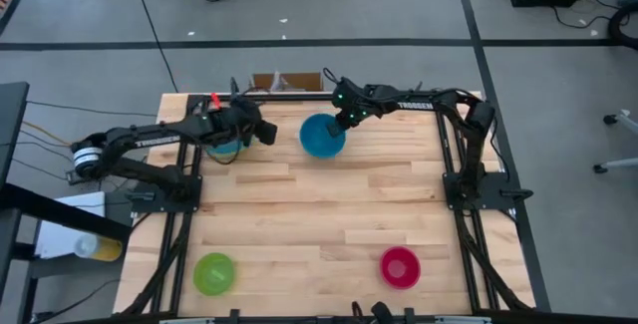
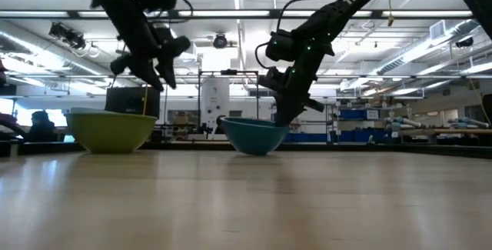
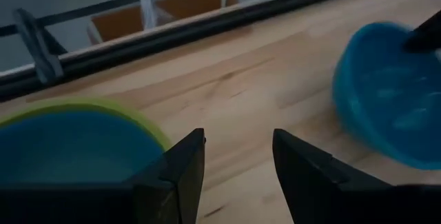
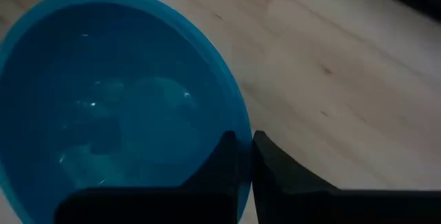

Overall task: Nest bowls inside each other
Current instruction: Stack the blue bowl on top of the light blue bowl

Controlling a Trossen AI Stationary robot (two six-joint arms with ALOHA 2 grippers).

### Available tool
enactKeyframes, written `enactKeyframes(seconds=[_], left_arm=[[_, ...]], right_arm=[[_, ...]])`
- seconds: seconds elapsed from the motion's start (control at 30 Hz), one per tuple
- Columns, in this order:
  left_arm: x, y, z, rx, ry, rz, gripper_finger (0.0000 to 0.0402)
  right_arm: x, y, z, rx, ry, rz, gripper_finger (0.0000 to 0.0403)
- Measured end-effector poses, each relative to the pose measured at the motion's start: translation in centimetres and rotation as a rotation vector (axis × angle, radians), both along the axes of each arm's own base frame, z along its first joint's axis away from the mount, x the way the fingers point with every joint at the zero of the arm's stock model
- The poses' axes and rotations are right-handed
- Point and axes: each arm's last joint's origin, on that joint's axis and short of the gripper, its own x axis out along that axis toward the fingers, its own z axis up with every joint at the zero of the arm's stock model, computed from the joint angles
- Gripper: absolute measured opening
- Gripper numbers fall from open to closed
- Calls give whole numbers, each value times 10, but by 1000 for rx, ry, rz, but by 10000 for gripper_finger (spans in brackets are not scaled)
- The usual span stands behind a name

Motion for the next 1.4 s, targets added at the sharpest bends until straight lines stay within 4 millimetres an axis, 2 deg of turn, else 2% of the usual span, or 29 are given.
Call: enactKeyframes(seconds=[0.2,0.47,0.63,1.07,1.2,1.4], left_arm=[[24,8,-7,-6,-123,-54,172],[49,17,-10,79,-231,-169,172],[53,22,-17,101,-189,-140,172],[58,24,-15,215,-106,-263,170],[59,21,-15,208,-119,-288,137],[59,21,-15,183,-148,-251,23]], right_arm=[[3,6,8,-60,-13,42,29],[8,11,40,-230,-135,126,16],[7,14,55,-279,-191,202,16],[6,24,73,-160,-381,408,15],[2,24,82,-148,-428,438,15],[-2,20,87,-128,-463,446,15]])
